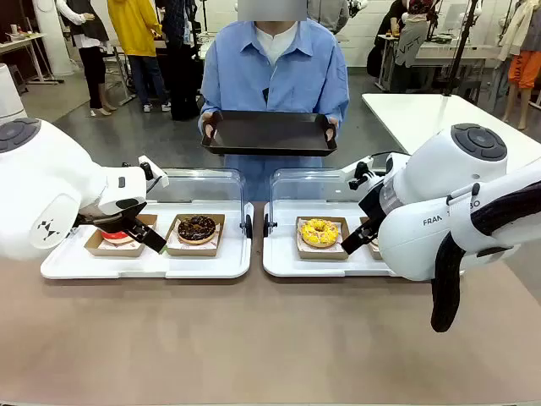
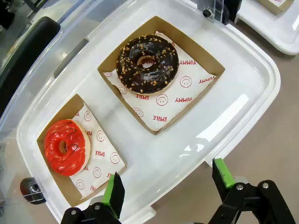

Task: Provide the desired donut to the person.
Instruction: Pick up and lift the Paper togo box containing the Donut pointed at by the person.

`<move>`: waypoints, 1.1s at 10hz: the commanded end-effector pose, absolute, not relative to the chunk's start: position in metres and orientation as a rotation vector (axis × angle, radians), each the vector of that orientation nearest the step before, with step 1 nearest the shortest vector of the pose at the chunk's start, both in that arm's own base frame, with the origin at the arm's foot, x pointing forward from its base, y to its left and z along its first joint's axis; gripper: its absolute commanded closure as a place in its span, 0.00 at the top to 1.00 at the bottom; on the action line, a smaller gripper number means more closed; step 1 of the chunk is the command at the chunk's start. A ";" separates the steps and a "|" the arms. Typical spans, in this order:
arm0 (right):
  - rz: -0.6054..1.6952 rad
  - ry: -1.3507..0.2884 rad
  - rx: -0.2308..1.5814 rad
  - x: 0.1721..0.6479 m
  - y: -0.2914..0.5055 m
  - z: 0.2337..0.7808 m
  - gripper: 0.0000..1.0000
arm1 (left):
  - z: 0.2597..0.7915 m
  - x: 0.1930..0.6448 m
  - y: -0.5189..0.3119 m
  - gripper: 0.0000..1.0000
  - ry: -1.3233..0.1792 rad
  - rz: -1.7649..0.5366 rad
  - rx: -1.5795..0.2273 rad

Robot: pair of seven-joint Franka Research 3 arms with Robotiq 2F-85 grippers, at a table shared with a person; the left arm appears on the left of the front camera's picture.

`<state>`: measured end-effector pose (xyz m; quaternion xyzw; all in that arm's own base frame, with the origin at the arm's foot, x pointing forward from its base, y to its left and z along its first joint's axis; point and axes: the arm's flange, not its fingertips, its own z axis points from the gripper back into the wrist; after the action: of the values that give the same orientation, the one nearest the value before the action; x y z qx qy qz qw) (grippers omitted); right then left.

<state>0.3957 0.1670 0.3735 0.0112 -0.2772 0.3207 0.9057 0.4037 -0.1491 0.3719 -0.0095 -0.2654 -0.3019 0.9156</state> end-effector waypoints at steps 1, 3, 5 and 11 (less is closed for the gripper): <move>0.662 -0.573 0.023 0.396 0.167 0.373 1.00 | 0.372 0.404 -0.149 1.00 -0.546 -0.621 -0.020; 0.662 -0.573 0.023 0.396 0.167 0.373 1.00 | 0.372 0.404 -0.149 1.00 -0.546 -0.621 -0.020; 0.662 -0.573 0.023 0.396 0.167 0.373 1.00 | 0.372 0.404 -0.149 1.00 -0.546 -0.621 -0.020; 0.662 -0.573 0.023 0.396 0.167 0.373 1.00 | 0.372 0.404 -0.149 1.00 -0.546 -0.621 -0.020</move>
<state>0.3958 0.1669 0.3735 0.0111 -0.2772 0.3206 0.9057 0.4037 -0.1492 0.3719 -0.0095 -0.2654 -0.3019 0.9156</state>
